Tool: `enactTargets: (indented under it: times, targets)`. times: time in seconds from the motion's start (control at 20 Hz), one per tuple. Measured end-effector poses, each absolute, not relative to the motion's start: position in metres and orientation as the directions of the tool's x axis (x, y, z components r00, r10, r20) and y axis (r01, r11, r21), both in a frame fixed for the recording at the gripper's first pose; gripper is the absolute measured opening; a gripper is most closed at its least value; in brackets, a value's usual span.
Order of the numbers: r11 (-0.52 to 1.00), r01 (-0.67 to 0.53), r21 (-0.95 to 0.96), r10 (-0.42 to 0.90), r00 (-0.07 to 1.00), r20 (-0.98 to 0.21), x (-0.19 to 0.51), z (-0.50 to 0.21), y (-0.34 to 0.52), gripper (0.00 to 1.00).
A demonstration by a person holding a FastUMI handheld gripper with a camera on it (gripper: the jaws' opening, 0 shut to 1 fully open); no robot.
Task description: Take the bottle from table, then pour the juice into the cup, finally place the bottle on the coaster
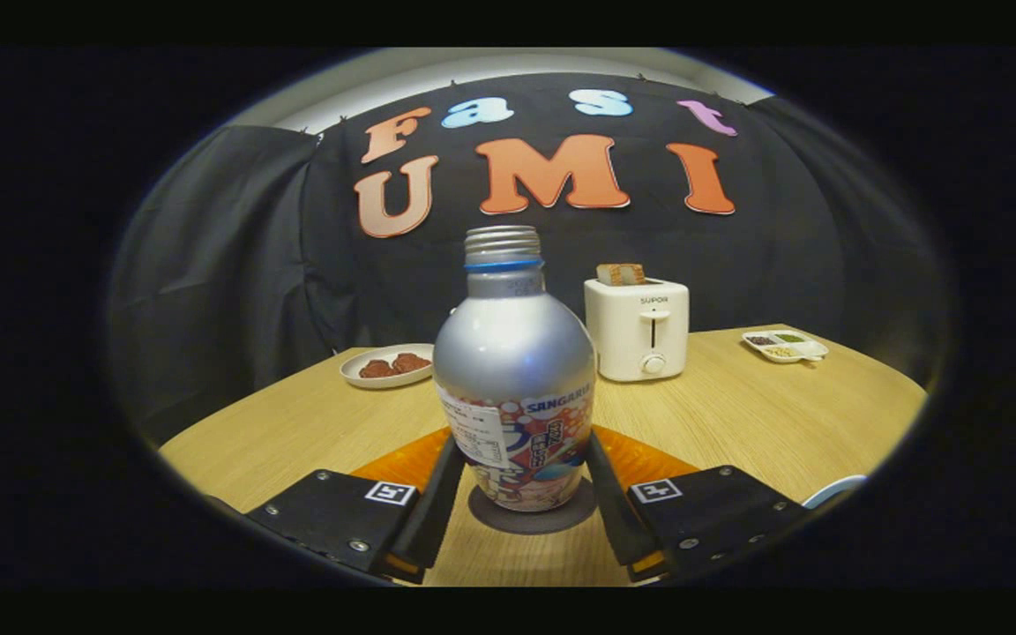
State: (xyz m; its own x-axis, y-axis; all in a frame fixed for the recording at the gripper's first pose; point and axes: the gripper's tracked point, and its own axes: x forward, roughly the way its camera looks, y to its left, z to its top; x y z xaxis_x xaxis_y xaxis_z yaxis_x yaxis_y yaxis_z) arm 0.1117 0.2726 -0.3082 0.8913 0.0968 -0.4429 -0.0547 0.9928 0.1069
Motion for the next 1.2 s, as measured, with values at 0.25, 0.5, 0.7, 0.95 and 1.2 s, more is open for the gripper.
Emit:
enactTargets:
  times: [0.25, 0.5, 0.7, 0.95, 1.2]
  targets:
    - [0.995, -0.039, 0.095, 0.079, 0.879, -0.470, 0.112, -0.321, 0.270, 0.74]
    - [0.994, -0.024, 0.106, 0.073, 0.868, -0.490, 0.113, -0.328, 0.269, 0.76]
    - [0.994, -0.019, 0.107, 0.069, 0.868, -0.492, 0.110, -0.326, 0.270, 0.79]
    - [0.994, -0.016, 0.108, 0.066, 0.876, -0.478, 0.104, -0.314, 0.267, 0.83]
    - [0.994, -0.029, 0.101, 0.070, 0.900, -0.430, 0.096, -0.288, 0.264, 0.91]
